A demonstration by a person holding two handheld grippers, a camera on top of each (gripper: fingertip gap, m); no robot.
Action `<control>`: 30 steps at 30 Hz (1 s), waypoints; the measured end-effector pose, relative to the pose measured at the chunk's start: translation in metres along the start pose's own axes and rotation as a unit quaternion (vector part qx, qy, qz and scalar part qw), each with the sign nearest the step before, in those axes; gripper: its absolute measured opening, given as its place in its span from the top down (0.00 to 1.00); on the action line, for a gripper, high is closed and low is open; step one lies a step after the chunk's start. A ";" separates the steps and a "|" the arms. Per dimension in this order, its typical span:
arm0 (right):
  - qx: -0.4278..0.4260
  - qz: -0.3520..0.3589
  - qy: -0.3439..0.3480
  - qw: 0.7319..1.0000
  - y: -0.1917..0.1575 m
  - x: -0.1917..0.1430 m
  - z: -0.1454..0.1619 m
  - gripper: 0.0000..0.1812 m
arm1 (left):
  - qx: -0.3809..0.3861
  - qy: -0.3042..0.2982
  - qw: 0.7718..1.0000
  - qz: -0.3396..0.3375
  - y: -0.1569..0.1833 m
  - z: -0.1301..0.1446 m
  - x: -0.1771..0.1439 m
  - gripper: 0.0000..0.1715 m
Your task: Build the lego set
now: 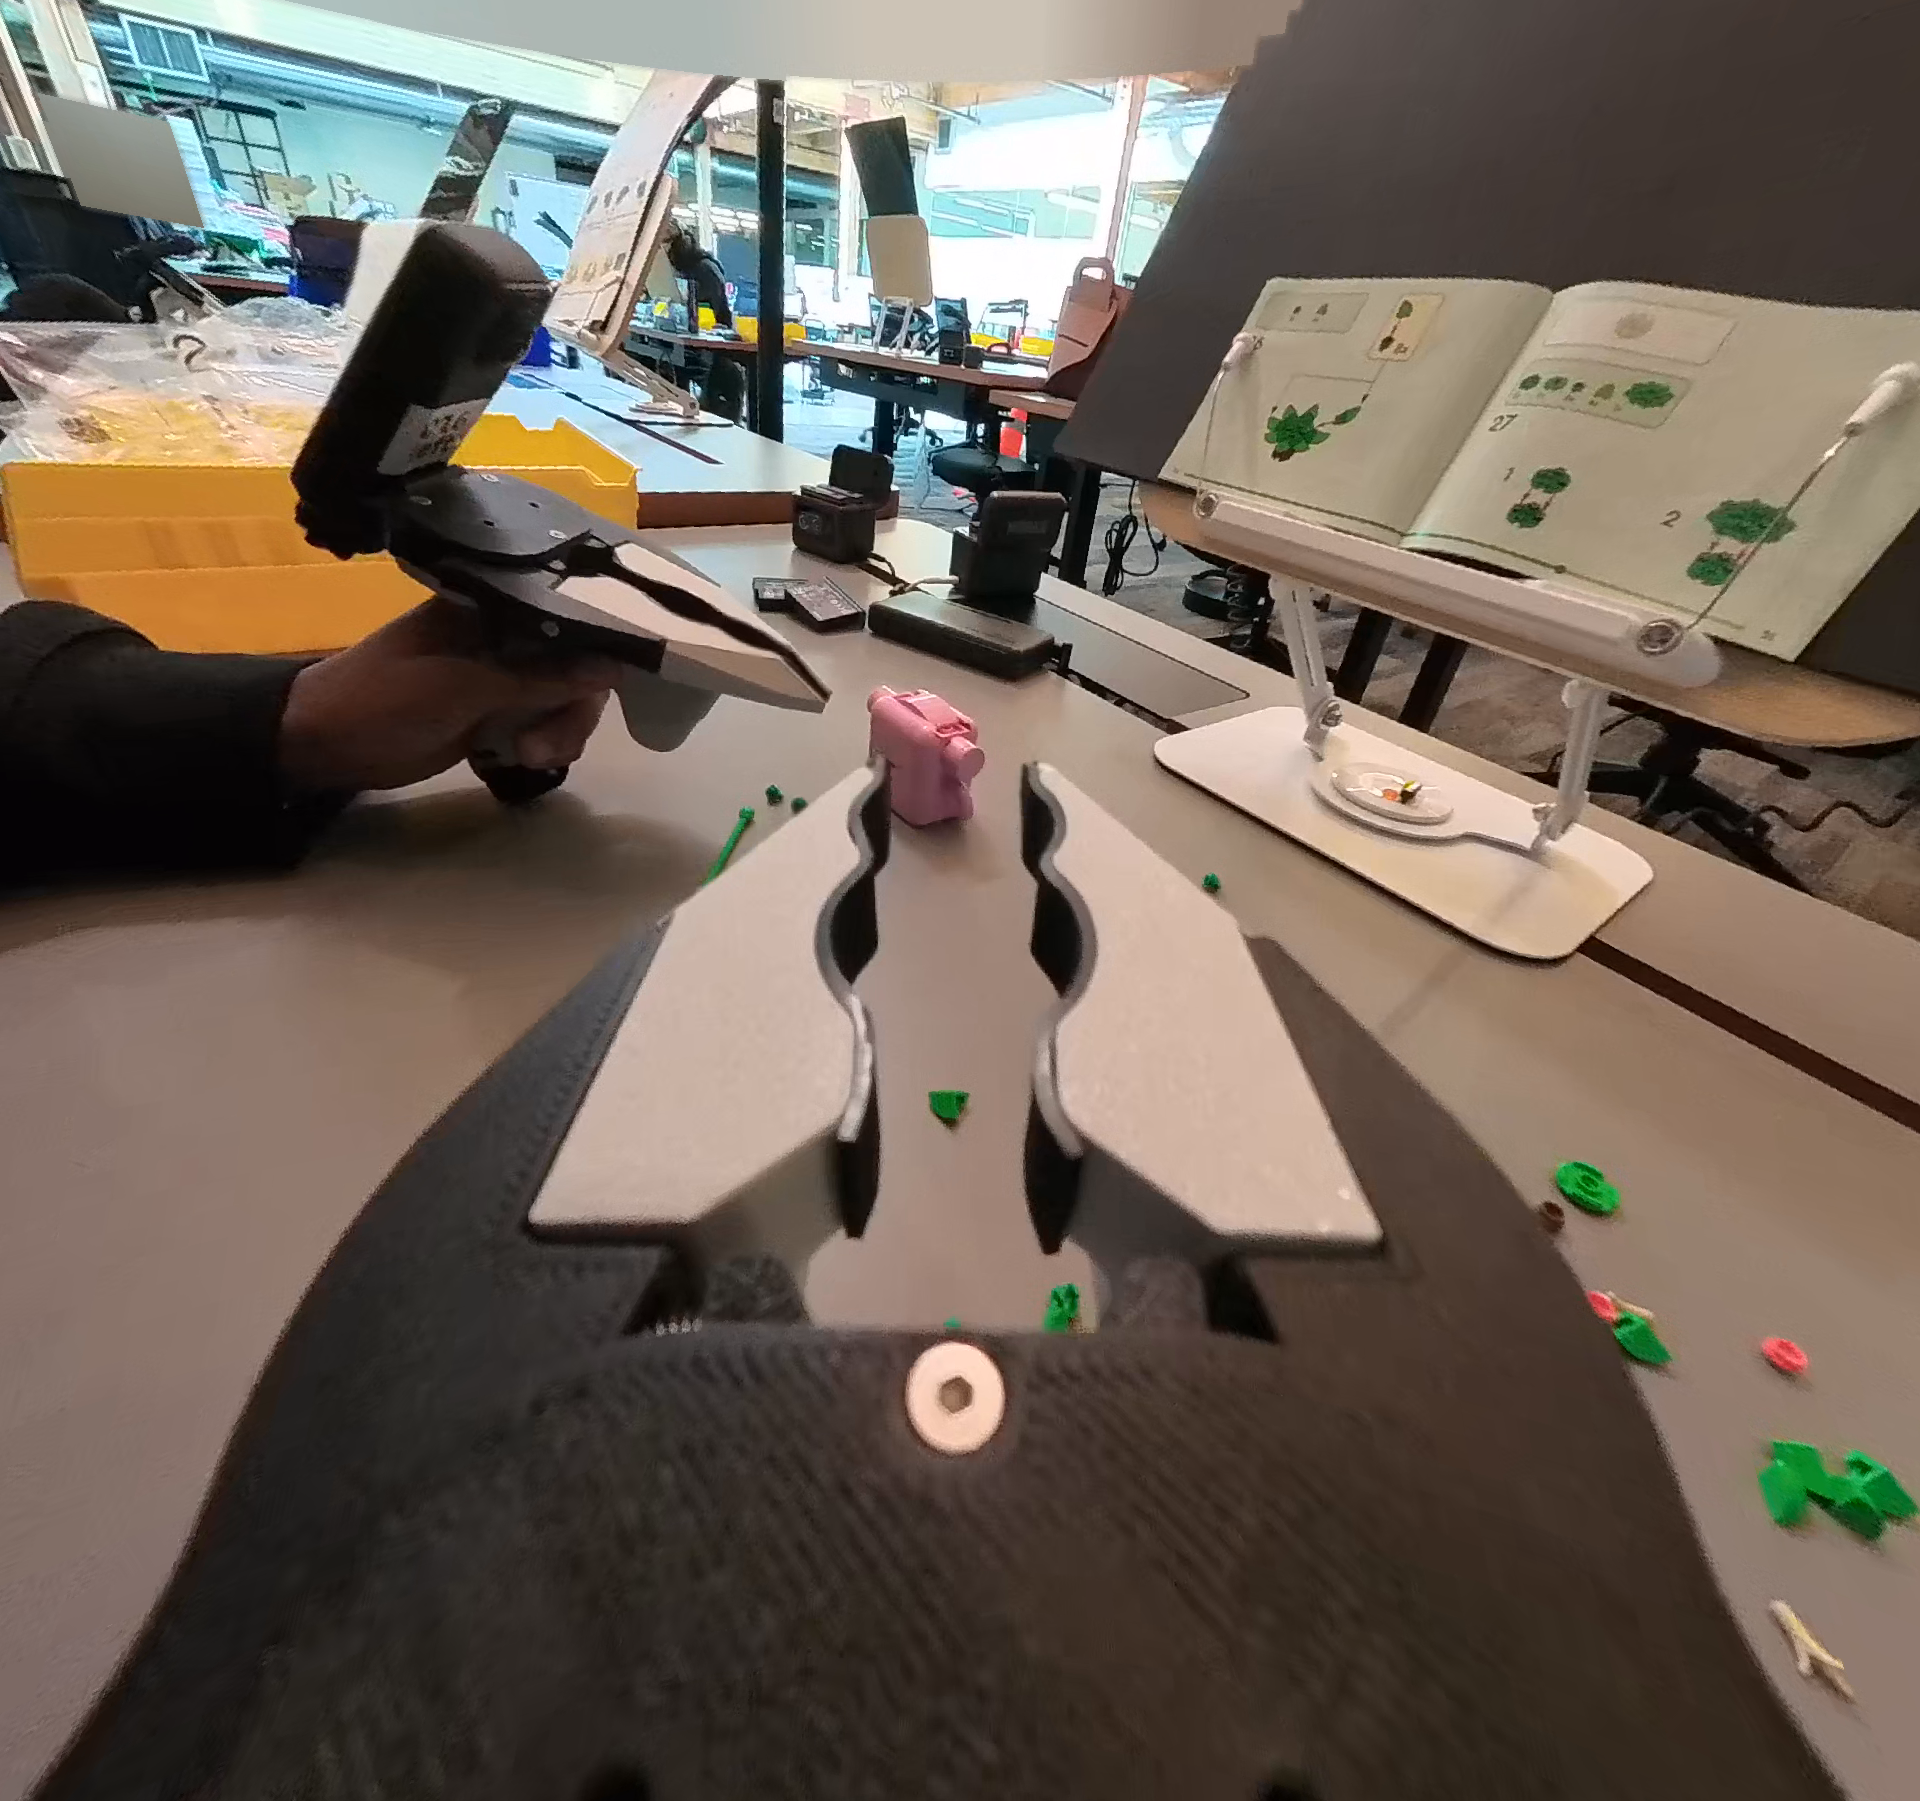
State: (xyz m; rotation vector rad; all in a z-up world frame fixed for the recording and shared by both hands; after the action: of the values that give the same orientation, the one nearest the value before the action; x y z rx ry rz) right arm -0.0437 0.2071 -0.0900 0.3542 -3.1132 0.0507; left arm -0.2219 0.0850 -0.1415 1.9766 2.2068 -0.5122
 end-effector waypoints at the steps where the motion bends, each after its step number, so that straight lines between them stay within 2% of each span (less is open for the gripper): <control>1: 0.001 0.001 -0.002 1.000 0.001 0.001 0.001 0.87 | 0.006 -0.002 1.000 0.003 0.002 0.000 0.001 1.00; 5: 0.001 0.007 -0.019 1.000 0.005 0.004 0.012 0.87 | 0.026 -0.008 1.000 0.000 0.006 0.001 0.002 1.00; 10: 0.027 -0.005 -0.027 0.999 0.006 0.008 0.020 0.86 | 0.015 0.008 1.000 0.007 0.005 -0.002 -0.001 1.00; 13: 0.024 0.005 -0.031 0.999 0.010 0.008 0.022 0.86 | 0.001 0.018 1.000 0.014 0.003 -0.003 -0.003 0.91; 15: 0.023 0.015 -0.024 0.999 0.015 0.006 0.019 0.86 | -0.003 0.024 0.999 0.024 0.004 -0.003 -0.004 0.77; 18: 0.025 0.055 0.009 0.998 0.028 0.004 0.001 0.86 | -0.028 0.046 0.998 -0.023 -0.005 -0.011 -0.006 0.57; 20: 0.042 0.093 0.039 0.994 0.041 0.002 -0.025 0.85 | -0.065 0.062 0.996 -0.025 -0.007 -0.031 -0.003 0.49; 22: 0.047 0.116 0.057 0.991 0.055 0.004 -0.059 0.86 | -0.092 0.066 0.994 -0.002 -0.005 -0.062 0.009 0.42; 24: 0.039 0.150 0.038 0.987 0.078 0.015 -0.087 0.83 | -0.096 0.056 0.994 0.024 -0.005 -0.101 0.031 0.34; 25: 0.034 0.183 0.023 0.982 0.096 0.023 -0.096 0.78 | -0.084 0.051 0.995 0.019 -0.008 -0.120 0.046 0.33; 27: 0.037 0.254 0.016 0.966 0.136 0.039 -0.106 0.68 | -0.038 0.052 0.998 -0.030 -0.023 -0.155 0.079 0.32; 30: 0.069 0.265 0.028 0.961 0.182 0.064 -0.103 0.68 | 0.016 0.051 0.990 -0.133 -0.051 -0.190 0.128 0.33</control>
State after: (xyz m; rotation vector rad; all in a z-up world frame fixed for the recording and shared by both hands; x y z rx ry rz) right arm -0.1470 0.3737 0.0081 -0.4811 -3.0531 0.2726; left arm -0.2651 0.2648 0.0026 1.7675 2.5595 -0.4902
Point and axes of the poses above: each gripper's, where its closed fingertips meet, x out along the fingers, z out of its underside, y = z × x across the jaws, the point moved 4 cm from there along -x, back along the fingers, and after that the axes turned 8 degrees about x, right-handed, at the moved point
